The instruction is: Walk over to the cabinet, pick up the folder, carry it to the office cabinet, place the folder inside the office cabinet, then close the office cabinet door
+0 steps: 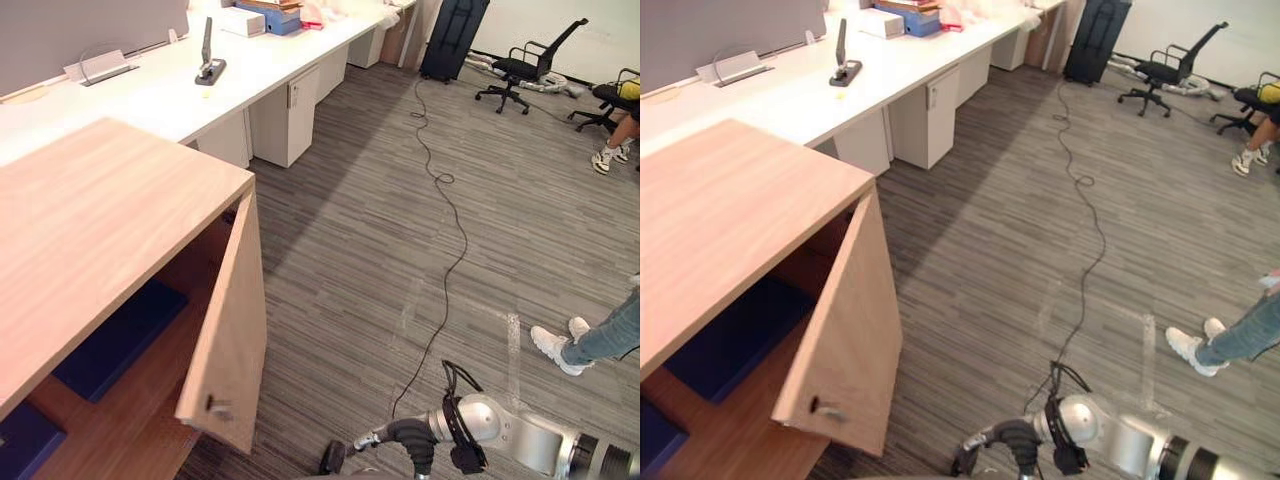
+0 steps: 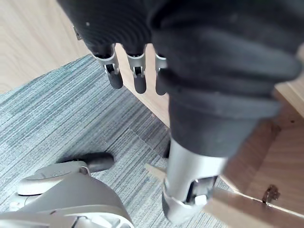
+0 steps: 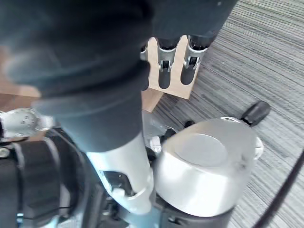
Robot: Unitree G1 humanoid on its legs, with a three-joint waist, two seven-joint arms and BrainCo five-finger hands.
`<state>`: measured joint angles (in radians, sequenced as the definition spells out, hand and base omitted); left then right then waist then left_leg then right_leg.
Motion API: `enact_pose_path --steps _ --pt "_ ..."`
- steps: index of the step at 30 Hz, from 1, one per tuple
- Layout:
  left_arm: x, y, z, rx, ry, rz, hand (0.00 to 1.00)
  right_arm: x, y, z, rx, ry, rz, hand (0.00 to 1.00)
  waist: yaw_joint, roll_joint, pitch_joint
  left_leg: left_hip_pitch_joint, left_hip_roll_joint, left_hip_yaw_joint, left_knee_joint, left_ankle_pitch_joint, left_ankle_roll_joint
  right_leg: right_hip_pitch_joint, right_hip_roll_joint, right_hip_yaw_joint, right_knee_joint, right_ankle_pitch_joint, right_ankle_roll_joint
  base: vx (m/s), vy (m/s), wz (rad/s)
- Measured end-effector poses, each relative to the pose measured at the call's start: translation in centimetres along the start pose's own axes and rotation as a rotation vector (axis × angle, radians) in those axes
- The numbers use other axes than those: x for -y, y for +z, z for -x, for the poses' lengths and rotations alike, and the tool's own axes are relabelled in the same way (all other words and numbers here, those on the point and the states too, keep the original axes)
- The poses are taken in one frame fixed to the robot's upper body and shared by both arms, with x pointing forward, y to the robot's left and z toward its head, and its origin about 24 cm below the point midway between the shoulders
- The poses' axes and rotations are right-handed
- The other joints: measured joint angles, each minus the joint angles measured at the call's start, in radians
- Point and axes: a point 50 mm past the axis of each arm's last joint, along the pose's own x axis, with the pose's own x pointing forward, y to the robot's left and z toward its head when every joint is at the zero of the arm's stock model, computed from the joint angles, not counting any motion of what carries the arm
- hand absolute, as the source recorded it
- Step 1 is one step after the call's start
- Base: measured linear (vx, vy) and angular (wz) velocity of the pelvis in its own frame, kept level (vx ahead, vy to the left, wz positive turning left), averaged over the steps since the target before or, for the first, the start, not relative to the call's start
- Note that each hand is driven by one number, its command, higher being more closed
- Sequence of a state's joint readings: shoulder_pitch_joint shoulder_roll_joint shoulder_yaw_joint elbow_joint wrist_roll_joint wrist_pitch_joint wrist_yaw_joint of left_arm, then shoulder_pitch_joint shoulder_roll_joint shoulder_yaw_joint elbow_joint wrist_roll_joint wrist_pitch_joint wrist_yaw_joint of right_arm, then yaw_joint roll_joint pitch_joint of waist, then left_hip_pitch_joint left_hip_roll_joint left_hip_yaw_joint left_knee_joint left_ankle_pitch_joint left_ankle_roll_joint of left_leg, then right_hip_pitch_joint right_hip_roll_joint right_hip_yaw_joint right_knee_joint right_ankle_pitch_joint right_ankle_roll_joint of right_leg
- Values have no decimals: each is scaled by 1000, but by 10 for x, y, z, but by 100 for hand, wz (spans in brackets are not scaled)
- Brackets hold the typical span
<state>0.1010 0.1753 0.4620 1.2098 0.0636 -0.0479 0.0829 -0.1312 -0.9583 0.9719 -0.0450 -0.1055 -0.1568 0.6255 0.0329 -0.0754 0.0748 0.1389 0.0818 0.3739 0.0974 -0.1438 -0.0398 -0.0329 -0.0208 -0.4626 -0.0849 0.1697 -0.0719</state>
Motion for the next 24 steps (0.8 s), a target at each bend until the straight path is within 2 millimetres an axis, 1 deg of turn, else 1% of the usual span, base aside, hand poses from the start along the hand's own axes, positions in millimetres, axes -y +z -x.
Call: enact_pose_path --steps 2,4,5,6,7,8,9,10,11,12,13,14,15,16,17,18,19,20,21,22,23,24 --pt "-1 -1 0 -6 10 47 0 -5 -8 -8 -39 13 -1 0 13 1 0 -2 -6 -11 0 4 6 3 -9 -10 0 1 1 -75 31 27" --pt "1 -2 0 -11 13 72 0 -14 -14 -18 -68 27 -5 0 14 2 1 -19 -15 -58 0 13 17 6 -26 -56 5 -2 4 -59 8 61" --pt "4 -1 0 -10 8 77 0 -19 -19 -24 -85 36 -17 0 19 3 4 -26 -22 -88 -4 21 22 5 -40 -83 20 -10 8 -51 26 92" --pt "9 -1 1 -16 -4 81 0 -26 -24 -33 -109 51 -27 0 22 9 10 -36 -29 -134 -7 33 27 -3 -68 -126 70 -39 15 -51 74 120" --pt "15 -1 1 -18 -19 84 0 -31 -28 -40 -129 62 -34 0 29 16 24 -35 -38 -180 -7 43 33 -7 -108 -170 147 -84 23 -52 104 130" --pt "18 -2 2 -22 -25 82 0 -32 -30 -44 -137 50 -36 0 34 17 24 -37 -49 -220 -8 49 37 -16 -146 -201 220 -124 31 -37 127 152" --pt "21 -3 2 -25 -34 72 0 -34 -31 -44 -135 37 -51 0 36 14 25 -41 -73 -287 -10 60 44 -21 -214 -255 323 -179 48 -17 110 165" --pt "22 -2 2 -21 -39 52 0 -37 -36 -45 -147 21 -87 0 37 5 19 -49 -94 -347 -12 69 50 -19 -264 -291 393 -212 60 -1 94 168" --pt "24 -1 2 -14 -43 39 0 -38 -41 -46 -162 7 -116 0 37 0 16 -53 -103 -384 -18 75 49 -18 -289 -294 428 -224 66 14 52 181" --pt "26 3 2 4 -47 16 0 -43 -52 -46 -190 -6 -194 0 38 -8 16 -57 -118 -457 -39 94 62 -21 -316 -237 473 -234 67 5 23 212" --pt "24 8 2 28 -40 -19 0 -49 -63 -46 -197 -38 -275 0 33 -17 16 -69 -130 -547 -51 112 70 -28 -313 -115 483 -246 74 1 1 213" --pt "22 9 2 36 -30 -37 0 -51 -65 -47 -194 -56 -309 0 31 -25 16 -71 -134 -582 -58 119 72 -27 -304 -34 475 -255 87 25 -32 186" --pt "18 11 1 43 -18 -63 0 -55 -71 -48 -195 -82 -367 0 30 -37 19 -73 -141 -638 -61 128 72 -17 -280 97 454 -276 106 66 -99 173" --pt "17 13 1 52 -11 -94 0 -67 -82 -47 -207 -138 -504 0 27 -48 18 -89 -146 -721 -57 140 70 -1 -237 278 419 -308 120 91 -177 214" --pt "21 15 1 66 -15 -123 0 -83 -93 -42 -233 -213 -666 0 11 -51 20 -111 -146 -806 -58 152 56 7 -192 426 399 -323 145 73 -207 202" --pt "23 16 1 70 -17 -138 0 -94 -100 -39 -252 -253 -768 0 4 -51 20 -125 -146 -848 -57 157 45 11 -169 492 393 -331 158 51 -260 193" --pt "22 18 1 77 -13 -160 0 -112 -120 -30 -384 -498 -1058 0 -9 -48 21 -141 -141 -915 -56 163 15 24 -142 597 386 -347 180 38 -301 151" --pt "24 20 1 83 -13 -165 0 -123 -134 -26 -547 -736 -1299 0 -17 -40 24 -157 -140 -952 -49 164 -10 43 -129 646 370 -375 190 46 -379 156" --pt "30 23 2 98 -25 -179 0 -128 -139 -25 -671 -882 -1450 0 -16 -27 29 -179 -148 -991 -39 158 -37 70 -121 651 354 -415 186 41 -326 105" --pt "36 27 2 115 -36 -173 0 -126 -140 -26 -702 -924 -1487 0 -13 -17 39 -182 -140 -1005 -40 159 -47 77 -114 634 356 -436 178 16 -295 111" --pt "46 32 4 136 -57 -147 0 -124 -136 -32 -725 -972 -1525 0 -14 24 56 -190 -114 -1040 -41 157 -55 84 -94 573 360 -445 163 -18 -251 112" --pt "54 34 7 151 -73 -120 0 -121 -128 -44 -710 -979 -1553 0 -14 60 57 -194 -96 -1025 -35 159 -59 96 -77 519 363 -454 146 -28 -235 121"
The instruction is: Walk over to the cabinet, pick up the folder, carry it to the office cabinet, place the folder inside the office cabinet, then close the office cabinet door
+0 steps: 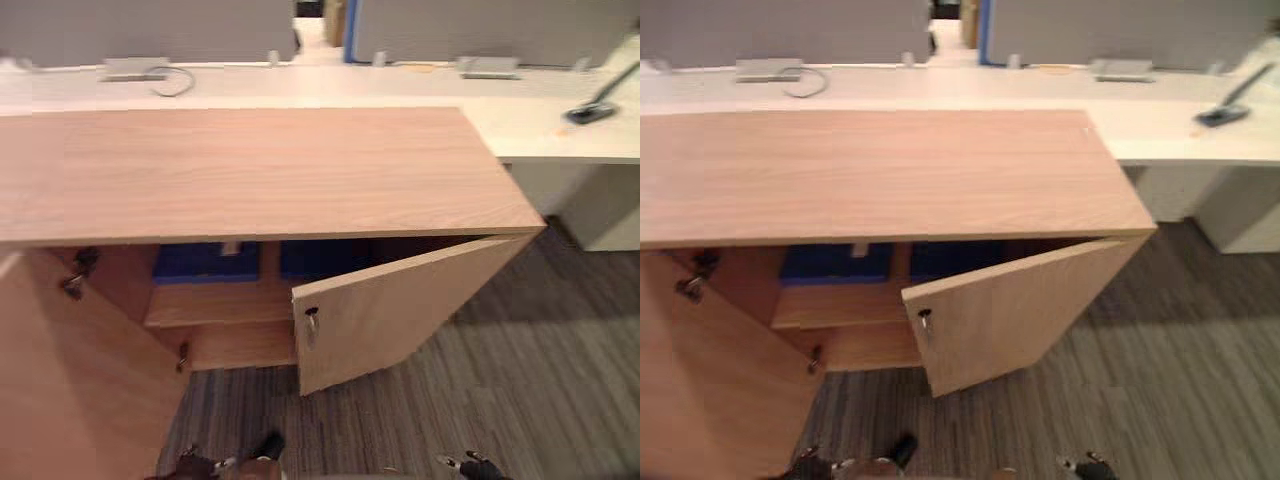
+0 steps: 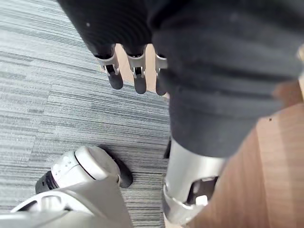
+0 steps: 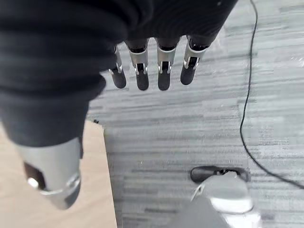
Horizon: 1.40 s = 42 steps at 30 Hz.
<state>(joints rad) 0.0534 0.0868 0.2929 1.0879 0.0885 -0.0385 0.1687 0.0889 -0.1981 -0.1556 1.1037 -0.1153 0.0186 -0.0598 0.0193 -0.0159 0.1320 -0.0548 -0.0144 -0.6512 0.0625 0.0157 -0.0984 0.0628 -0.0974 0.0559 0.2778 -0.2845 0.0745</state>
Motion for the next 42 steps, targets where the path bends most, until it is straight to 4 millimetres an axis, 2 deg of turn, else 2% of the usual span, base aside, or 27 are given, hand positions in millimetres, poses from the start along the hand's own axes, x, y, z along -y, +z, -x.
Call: enact_pose_path --steps 1,2,3,6,8,10,11,12,13,14,15,16,17,18,19,20,21,22,24,25,27,30,34,38,41,42 --pt "1 -3 1 -5 -2 9 0 -8 -1 1 0 15 -13 0 0 8 -4 -6 3 19 8 4 -4 10 7 -29 2 -5 -6 10 -248 138" --pt "2 -1 2 15 -3 19 0 -31 -3 4 -2 76 -16 0 0 9 -5 -19 10 40 17 20 -30 33 20 -95 0 -15 -21 43 -261 156" --pt "4 0 3 30 -14 43 0 -29 0 4 15 74 -6 0 3 8 -6 -44 21 37 9 38 -54 41 37 -162 -8 -16 -23 50 -259 158" --pt "-1 -4 4 24 -22 91 0 -36 9 4 39 94 19 0 31 -3 -1 -90 40 -1 -10 80 -79 41 79 -248 -11 -14 -26 50 -239 122" --pt "-7 -11 6 14 -27 92 0 -45 20 4 73 120 28 0 44 -20 7 -120 37 6 -20 124 -76 43 91 -291 -10 -14 -26 32 -187 116" --pt "-6 -9 6 30 -47 70 0 -48 34 4 120 127 25 0 48 -23 16 -161 24 118 -24 191 -28 37 86 -353 -9 -6 -39 1 -104 102" --pt "-5 -6 7 41 -53 58 0 -50 41 4 140 132 23 0 50 -24 23 -183 29 279 -10 171 62 30 78 -377 -12 3 -54 -69 -19 85" --pt "-5 1 4 59 -48 39 0 -56 53 4 169 141 -13 0 45 -24 51 -267 78 553 141 84 163 36 68 -413 -13 5 -73 -72 -1 93" --pt "-8 3 4 63 -41 20 0 -57 53 4 165 141 -35 0 42 -18 71 -332 145 750 348 0 179 53 61 -455 -14 1 -82 -75 44 91" --pt "-9 0 4 58 -48 -19 0 -57 45 4 132 140 -59 0 45 -2 65 -347 189 866 503 -63 188 65 48 -499 -18 -3 -85 -22 37 64" --pt "-9 -2 4 56 -49 -26 0 -57 42 4 124 140 -59 0 45 -1 64 -343 196 886 531 -78 191 67 43 -504 -19 -4 -84 14 120 48" --pt "-10 -6 5 42 -54 -54 0 -56 37 4 106 134 -89 0 41 -1 62 -323 197 935 603 -154 172 67 18 -527 -20 -5 -75 66 183 49" --pt "-12 -13 5 12 -63 -87 0 -54 37 4 100 124 -122 0 32 3 60 -285 188 947 602 -208 153 70 -1 -554 -22 3 -60 135 281 63" --pt "-13 -17 5 -4 -68 -103 0 -53 36 4 94 118 -146 0 25 14 55 -252 190 943 566 -214 145 75 1 -567 -18 5 -49 155 281 97" --pt "-15 -16 3 -14 -77 -133 0 -54 36 3 86 115 -196 0 16 -2 59 -215 124 911 458 -202 129 74 -22 -584 -11 5 -25 140 224 103" --pt "-16 -16 3 -11 -87 -153 0 -55 32 3 61 119 -220 0 17 -19 59 -184 69 894 360 -154 149 63 -49 -584 -11 24 -33 89 190 138" --pt "-14 -18 3 -24 -111 -145 0 -51 28 3 40 105 -254 0 8 -25 53 -148 18 858 255 -96 165 63 -59 -575 -41 23 -30 49 138 107" --pt "-15 -20 4 -33 -120 -136 0 -49 26 2 32 100 -263 0 8 -24 48 -131 -2 845 206 -70 167 62 -62 -575 -56 24 -28 35 154 103" --pt "-14 -37 8 -108 -149 -10 0 -46 23 2 20 91 -323 0 9 -22 38 -59 -60 807 49 9 178 53 -81 -573 -96 30 -20 11 126 65" --pt "-14 -42 9 -123 -149 27 0 -46 23 2 19 92 -325 0 8 -19 38 -43 -66 800 25 21 181 49 -84 -570 -97 41 -15 -14 83 41" --pt "-20 -64 16 -194 -131 151 0 -50 16 3 -11 114 -323 0 11 -12 12 1 -82 787 -57 59 177 47 -91 -567 -102 91 -13 -7 31 16" --pt "-18 -83 23 -269 -131 252 0 -50 15 3 -16 129 -327 0 9 1 -3 50 -81 786 -154 104 161 50 -81 -563 -117 111 16 -20 -31 -6" --pt "-18 -96 29 -320 -110 333 0 -46 13 2 -28 118 -346 0 7 18 -13 66 -68 802 -155 105 157 60 -69 -546 -123 113 14 -60 -43 -14" --pt "-24 -90 26 -298 -71 422 0 -44 13 2 -27 116 -344 0 -5 21 -14 70 -56 808 -156 105 152 68 -53 -543 -143 117 7 -37 -26 -6" --pt "-36 -64 14 -205 -34 510 0 -44 12 2 -31 116 -341 0 -5 22 -14 74 -51 814 -156 101 146 81 -43 -541 -166 122 1 -13 -14 -4" --pt "-45 -49 9 -151 -15 538 0 -44 12 2 -31 116 -340 0 -6 22 -14 75 -49 817 -156 100 145 83 -41 -540 -170 122 0 2 -9 -6"
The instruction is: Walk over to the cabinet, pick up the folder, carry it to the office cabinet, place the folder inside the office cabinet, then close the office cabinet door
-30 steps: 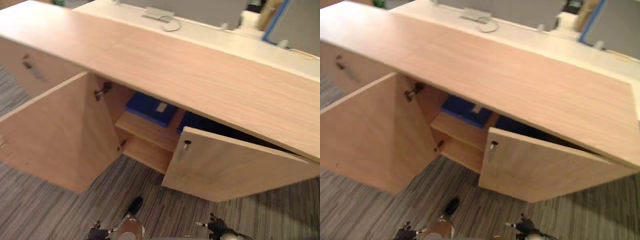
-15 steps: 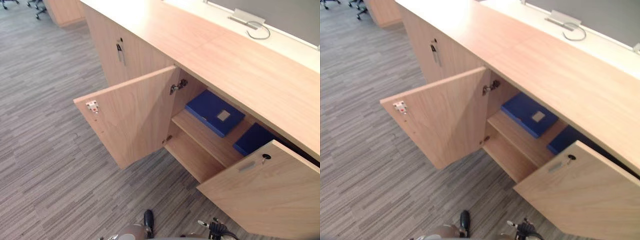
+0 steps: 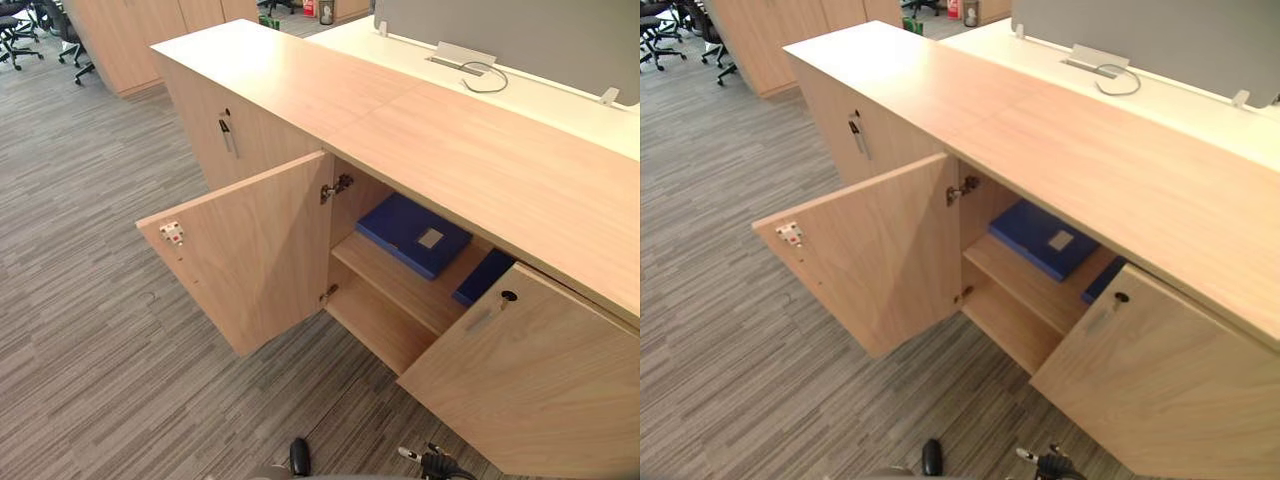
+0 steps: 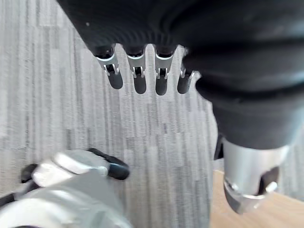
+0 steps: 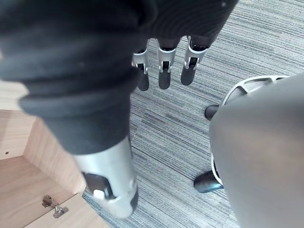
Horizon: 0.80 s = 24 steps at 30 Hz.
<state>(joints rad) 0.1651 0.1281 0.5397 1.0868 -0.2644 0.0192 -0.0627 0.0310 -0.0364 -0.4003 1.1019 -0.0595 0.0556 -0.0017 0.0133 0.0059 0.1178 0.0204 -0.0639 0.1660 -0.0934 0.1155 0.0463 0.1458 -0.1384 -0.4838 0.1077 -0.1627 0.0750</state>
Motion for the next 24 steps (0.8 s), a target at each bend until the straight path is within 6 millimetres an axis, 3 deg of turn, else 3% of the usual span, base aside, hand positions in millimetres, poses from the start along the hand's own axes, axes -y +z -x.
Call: enact_pose_path --steps 6,9,12,18,24 --pt "-14 118 2 332 85 42 0 -2 2 0 6 13 51 0 -4 -1 0 19 7 36 0 -16 -17 17 11 34 -29 2 -4 24 -8 -18" --pt "-5 166 9 450 95 2 0 -3 5 -1 13 19 80 0 -10 0 0 21 10 51 0 -19 -22 17 15 48 -37 3 -5 30 -10 -15" --pt "7 196 14 504 83 -47 0 -1 4 -1 5 17 82 0 -11 -2 1 38 12 60 0 -23 -28 36 16 54 -41 1 -7 26 -16 -10" --pt "30 232 23 551 12 -150 0 5 0 -1 -13 21 84 0 -18 -2 2 54 21 82 0 -30 -37 42 23 81 -41 1 -12 -18 -13 -13" --pt "57 240 24 546 -55 -258 0 13 -9 1 -38 12 43 0 -20 -4 4 68 29 92 0 -30 -38 45 29 94 -35 3 -16 -45 -10 -6"
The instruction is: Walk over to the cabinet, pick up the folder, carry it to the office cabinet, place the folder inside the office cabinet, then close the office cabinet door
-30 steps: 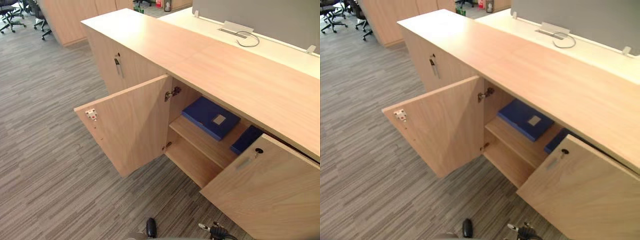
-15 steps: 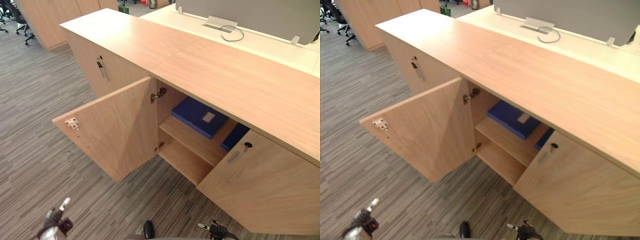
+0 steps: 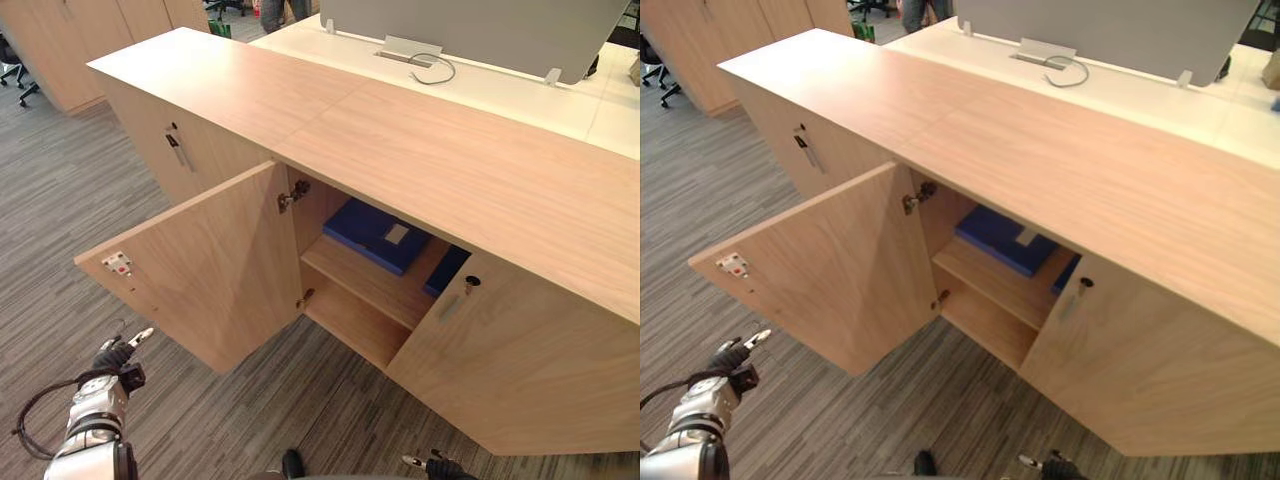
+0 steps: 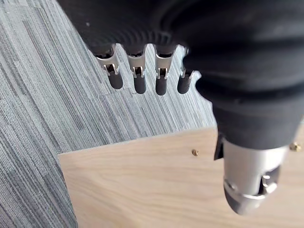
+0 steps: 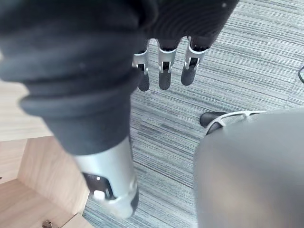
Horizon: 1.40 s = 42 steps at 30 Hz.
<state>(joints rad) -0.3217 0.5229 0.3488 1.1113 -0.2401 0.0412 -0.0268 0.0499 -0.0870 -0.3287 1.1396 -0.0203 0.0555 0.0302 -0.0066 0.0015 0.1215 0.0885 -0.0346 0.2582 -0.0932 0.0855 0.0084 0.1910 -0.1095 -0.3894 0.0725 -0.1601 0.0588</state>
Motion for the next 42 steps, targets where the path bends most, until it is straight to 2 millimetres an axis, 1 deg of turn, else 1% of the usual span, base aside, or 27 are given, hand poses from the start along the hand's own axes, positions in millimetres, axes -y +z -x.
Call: enact_pose_path --steps 3,7,10,12,13,15,17,20,22,24,25,31,33,35,37,39,40,42 --pt "10 9 -2 11 -32 -57 0 5 -9 1 -27 -12 -22 0 1 0 1 1 2 0 0 0 0 -4 1 0 6 -1 -1 -59 -4 -1" --pt "17 25 -4 44 -46 -124 0 8 -18 2 -63 -22 -46 0 2 0 1 2 3 0 0 0 0 -7 1 4 11 -1 -2 -43 4 -2" --pt "13 42 -6 69 -29 -147 0 10 -20 3 -74 -29 -65 0 2 0 1 3 5 5 0 0 0 -11 1 10 14 -1 -2 -28 4 -5" --pt "3 57 -7 87 7 -188 0 11 -19 3 -68 -30 -67 0 2 -3 2 6 6 11 0 0 0 -11 1 16 15 -1 -2 -19 -1 -7" --pt "1 61 -7 95 13 -191 0 11 -19 3 -69 -30 -68 0 2 -4 3 7 7 15 0 0 0 -11 2 18 15 -1 -2 -15 -2 -14" --pt "-11 74 -6 115 48 -205 0 11 -19 3 -67 -29 -69 0 6 -8 9 19 10 33 0 -3 -5 -10 4 40 20 -2 -3 -21 -2 -24" --pt "-19 79 -5 120 71 -226 0 12 -19 3 -67 -29 -74 0 4 -8 9 24 12 45 0 -6 -9 -11 4 51 20 -1 -4 -27 -1 -22" --pt "-19 90 -5 139 80 -244 0 12 -22 3 -74 -22 -75 0 4 -8 9 25 14 58 0 -6 -10 -16 5 65 22 0 -6 -31 0 -14" --pt "-18 97 -5 151 98 -309 0 13 -24 4 -79 -17 -77 0 0 -8 9 27 14 61 0 -6 -10 -17 4 68 24 1 -7 -30 -4 -5" --pt "-20 99 -4 155 123 -373 0 14 -26 4 -78 -21 -82 0 -2 -9 9 27 14 62 0 -6 -10 -18 4 69 25 1 -8 -36 -4 -3" --pt "-20 100 -4 155 126 -409 0 15 -26 5 -73 -22 -82 0 -2 -9 9 28 14 62 0 -6 -10 -19 4 69 26 1 -8 0 0 0" --pt "-17 99 -4 156 134 -483 0 16 -27 5 -69 -25 -83 0 -1 -11 10 28 14 61 0 -6 -10 -19 4 69 28 1 -8 0 0 0" --pt "-12 100 -5 167 134 -498 0 16 -28 5 -69 -25 -83 0 0 -13 11 27 13 59 0 -6 -10 -19 3 66 28 1 -8 -9 -3 4" --pt "0 100 -5 203 135 -495 0 16 -28 5 -66 -29 -82 0 7 -14 12 21 11 52 0 -6 -9 -20 2 57 26 1 -7 -17 -4 15" --pt "11 95 -3 242 130 -492 0 16 -28 5 -65 -33 -81 0 13 -14 12 17 7 36 0 -5 -8 -18 -1 43 26 1 -7 -10 -2 21" --pt "27 82 -1 265 103 -488 0 16 -28 5 -63 -37 -80 0 21 -14 12 14 3 23 0 -3 -5 -14 -5 30 27 1 -7 -7 5 20" --pt "34 70 0 260 83 -496 0 15 -26 5 -59 -36 -79 0 23 -14 12 14 0 18 0 -3 -5 -13 -8 26 27 0 -6 -12 15 19" --pt "53 37 6 239 18 -522 0 14 -27 5 -60 -41 -80 0 26 -14 12 13 -10 -1 0 0 0 -3 -17 2 29 -2 -2 -13 17 29"
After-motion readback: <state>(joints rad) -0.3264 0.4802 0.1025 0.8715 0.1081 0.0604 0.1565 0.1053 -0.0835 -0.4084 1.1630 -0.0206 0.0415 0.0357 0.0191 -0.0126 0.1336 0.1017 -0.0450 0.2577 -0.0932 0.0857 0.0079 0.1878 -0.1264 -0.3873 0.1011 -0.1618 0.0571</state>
